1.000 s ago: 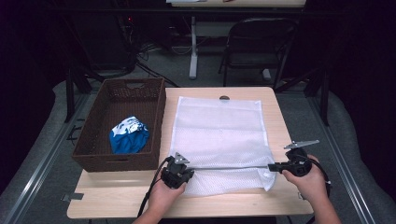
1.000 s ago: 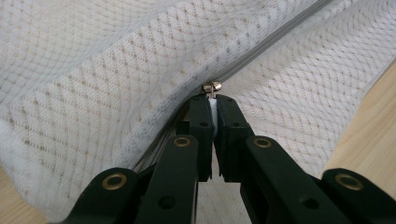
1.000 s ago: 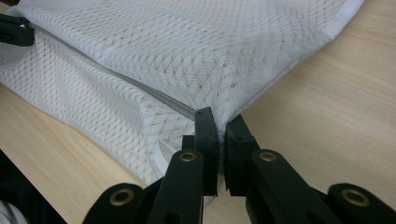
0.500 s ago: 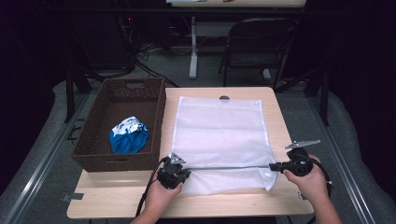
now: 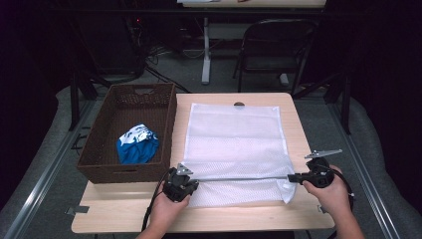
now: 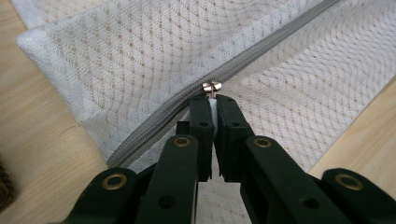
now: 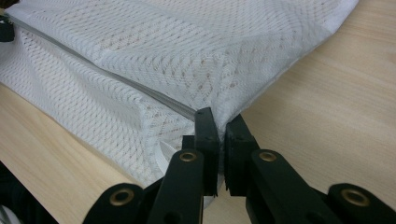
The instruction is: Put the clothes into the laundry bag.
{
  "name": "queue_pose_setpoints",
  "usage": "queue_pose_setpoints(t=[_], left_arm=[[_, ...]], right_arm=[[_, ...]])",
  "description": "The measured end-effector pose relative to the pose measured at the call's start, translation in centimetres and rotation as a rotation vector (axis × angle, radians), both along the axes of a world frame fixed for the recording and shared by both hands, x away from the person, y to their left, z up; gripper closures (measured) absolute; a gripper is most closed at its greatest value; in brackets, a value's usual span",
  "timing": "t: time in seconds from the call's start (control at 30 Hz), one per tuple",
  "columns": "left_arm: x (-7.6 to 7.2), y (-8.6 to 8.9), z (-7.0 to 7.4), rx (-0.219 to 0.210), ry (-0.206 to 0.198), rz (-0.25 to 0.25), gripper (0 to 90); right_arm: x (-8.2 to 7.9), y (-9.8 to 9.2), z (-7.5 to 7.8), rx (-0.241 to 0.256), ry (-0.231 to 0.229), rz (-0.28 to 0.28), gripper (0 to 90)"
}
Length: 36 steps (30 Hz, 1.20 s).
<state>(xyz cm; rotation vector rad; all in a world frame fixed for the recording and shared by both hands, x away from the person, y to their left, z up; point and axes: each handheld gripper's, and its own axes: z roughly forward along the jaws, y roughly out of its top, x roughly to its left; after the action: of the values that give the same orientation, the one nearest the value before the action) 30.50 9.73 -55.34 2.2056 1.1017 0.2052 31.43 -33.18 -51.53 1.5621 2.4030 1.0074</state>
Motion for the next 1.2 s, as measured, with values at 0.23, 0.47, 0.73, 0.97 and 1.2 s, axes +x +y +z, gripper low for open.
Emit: queue_pose_setpoints(t=[0.23,0.47,0.73,0.97,1.2], left_arm=[[0.0,0.9,0.0,0.001,0.001,0.018,86.9],[-0.2,1.4,0.2,0.008,-0.001,0.024,86.9],[-0.5,1.9,0.3,0.012,-0.001,0.026,86.8],[-0.6,2.4,0.3,0.013,-0.007,0.039,86.9],[-0.5,3.1,0.2,0.019,-0.006,0.053,86.9]], right_arm=[[0.0,-0.2,-0.1,-0.003,0.001,-0.007,86.0],[0.1,-0.2,-0.1,-0.006,0.0,-0.008,86.0],[0.1,-0.2,-0.1,-0.001,0.003,-0.004,86.0],[0.1,-0.3,-0.1,-0.002,0.004,-0.008,86.0],[0.1,-0.3,-0.2,-0.008,0.0,-0.014,86.0]])
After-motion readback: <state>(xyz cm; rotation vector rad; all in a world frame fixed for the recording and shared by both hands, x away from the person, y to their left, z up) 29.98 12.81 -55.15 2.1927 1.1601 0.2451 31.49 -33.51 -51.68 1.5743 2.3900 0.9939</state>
